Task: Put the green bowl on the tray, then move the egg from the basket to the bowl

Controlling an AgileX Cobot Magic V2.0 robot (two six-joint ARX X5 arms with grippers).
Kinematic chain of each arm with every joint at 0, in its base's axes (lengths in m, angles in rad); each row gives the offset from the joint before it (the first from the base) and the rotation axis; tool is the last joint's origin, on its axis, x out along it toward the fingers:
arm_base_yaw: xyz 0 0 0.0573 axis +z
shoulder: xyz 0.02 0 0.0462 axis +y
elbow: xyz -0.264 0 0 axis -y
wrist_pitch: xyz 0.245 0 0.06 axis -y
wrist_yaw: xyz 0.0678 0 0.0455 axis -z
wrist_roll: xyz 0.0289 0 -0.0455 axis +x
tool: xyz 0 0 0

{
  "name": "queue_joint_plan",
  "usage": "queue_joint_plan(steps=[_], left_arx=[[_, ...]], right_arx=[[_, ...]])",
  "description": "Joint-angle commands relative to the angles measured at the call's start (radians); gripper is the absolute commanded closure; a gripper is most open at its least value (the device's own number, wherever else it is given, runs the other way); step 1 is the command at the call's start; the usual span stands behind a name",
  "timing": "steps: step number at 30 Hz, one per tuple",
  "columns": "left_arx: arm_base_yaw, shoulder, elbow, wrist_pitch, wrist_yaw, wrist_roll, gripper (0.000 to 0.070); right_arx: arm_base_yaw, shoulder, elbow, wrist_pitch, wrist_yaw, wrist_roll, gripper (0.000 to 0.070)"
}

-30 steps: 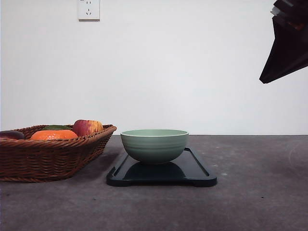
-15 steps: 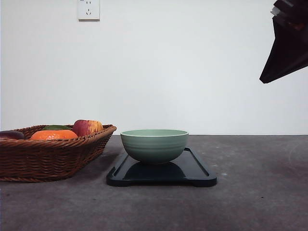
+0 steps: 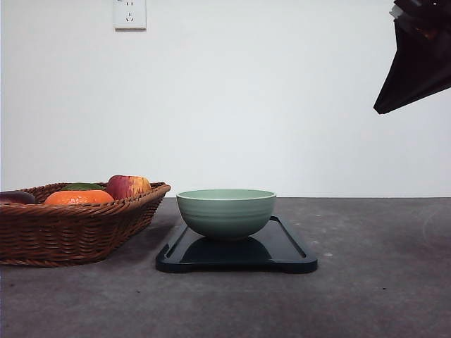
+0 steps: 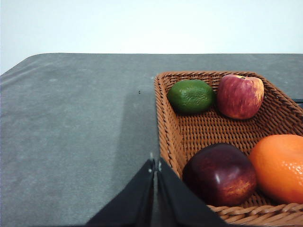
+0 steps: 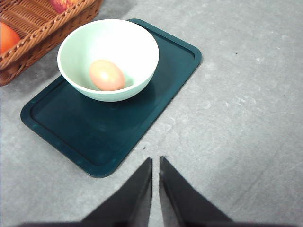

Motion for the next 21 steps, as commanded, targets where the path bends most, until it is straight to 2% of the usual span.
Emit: queue_joint_plan(steps=[1,6,9,13,16,21], left_arx=[[0.002,0.0,-0.019,0.011,-0.002,-0.003,0.07],[0.002,0.0,-0.019,0.011,-0.002,-0.004,0.07],[0.002,0.0,-0.019,0.011,-0.002,-0.003,0.07],[0.002,0.0,-0.019,0.011,-0.002,-0.003,0.07],[0.002,0.0,-0.019,0.011,-0.002,-0.003,0.07],[0.002,0.0,-0.019,0.011,-0.002,-0.004,0.07]], right_arx=[[0.005,0.006,0.005,0.01,0.0,-0.003,0.0684],[-0.006,-0.011,-0.001,0.017,0.011,-0.057,0.0685],[-0.036,-0.073,-0.057,0.103,0.024,-0.066,0.0684],[-0.101,-0.234,-0.242,0.344,0.024,-0.03,0.0684],[-0.159,-0.371,-0.384,0.464,0.028,-0.029,0.0684],[-0.255,-0.59,-0.553,0.486,0.028,-0.024,0.0684]])
